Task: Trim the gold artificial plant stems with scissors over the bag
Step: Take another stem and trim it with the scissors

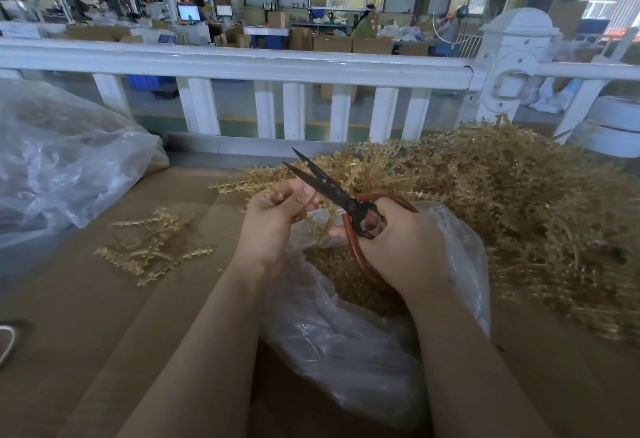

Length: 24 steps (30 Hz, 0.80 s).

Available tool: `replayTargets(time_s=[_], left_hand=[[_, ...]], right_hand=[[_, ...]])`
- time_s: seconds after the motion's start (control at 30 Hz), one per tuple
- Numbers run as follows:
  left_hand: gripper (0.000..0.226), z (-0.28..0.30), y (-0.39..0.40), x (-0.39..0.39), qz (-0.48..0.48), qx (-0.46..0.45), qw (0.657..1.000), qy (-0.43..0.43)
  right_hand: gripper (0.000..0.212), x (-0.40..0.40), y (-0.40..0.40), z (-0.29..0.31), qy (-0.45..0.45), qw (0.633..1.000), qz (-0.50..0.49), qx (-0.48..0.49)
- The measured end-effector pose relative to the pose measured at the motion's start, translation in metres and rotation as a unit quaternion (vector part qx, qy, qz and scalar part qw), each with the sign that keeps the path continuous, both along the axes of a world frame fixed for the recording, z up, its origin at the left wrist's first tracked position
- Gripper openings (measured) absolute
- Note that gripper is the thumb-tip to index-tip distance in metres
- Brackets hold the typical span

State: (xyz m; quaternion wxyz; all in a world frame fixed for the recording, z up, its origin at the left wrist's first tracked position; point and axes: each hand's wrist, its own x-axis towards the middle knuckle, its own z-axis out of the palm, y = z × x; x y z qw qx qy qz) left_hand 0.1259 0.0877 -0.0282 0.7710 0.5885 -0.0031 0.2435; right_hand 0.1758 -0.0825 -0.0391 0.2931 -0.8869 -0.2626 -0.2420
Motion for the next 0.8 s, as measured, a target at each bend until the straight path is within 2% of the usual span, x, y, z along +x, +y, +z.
replayTargets(time_s=[0.13, 0.3, 0.5, 0.63, 0.8], left_hand=[[0.012, 0.0010, -0.0016, -0.0004, 0.033, 0.005, 0.999, 0.001], [0.015, 0.0024, -0.0036, -0.0002, 0.084, 0.002, 0.996, -0.031], [0.016, -0.0022, -0.0024, -0.0006, 0.125, 0.096, 0.987, -0.031], [0.016, -0.0054, -0.0025, -0.0003, 0.132, 0.131, 0.982, -0.031], [0.017, -0.0057, -0.0090, 0.0033, 0.102, 0.116, 0.987, -0.033]], right_hand=[[0.052, 0.0001, -0.0006, 0.0012, 0.016, 1.000, -0.008, -0.011], [0.048, -0.0004, -0.0013, 0.0021, 0.024, 1.000, -0.002, -0.013], [0.051, 0.0009, -0.0025, 0.0000, 0.008, 1.000, 0.007, -0.008], [0.054, 0.0006, -0.0017, -0.0007, 0.006, 1.000, 0.019, 0.014], [0.050, 0.0034, -0.0019, -0.0038, 0.007, 0.999, 0.024, 0.022]])
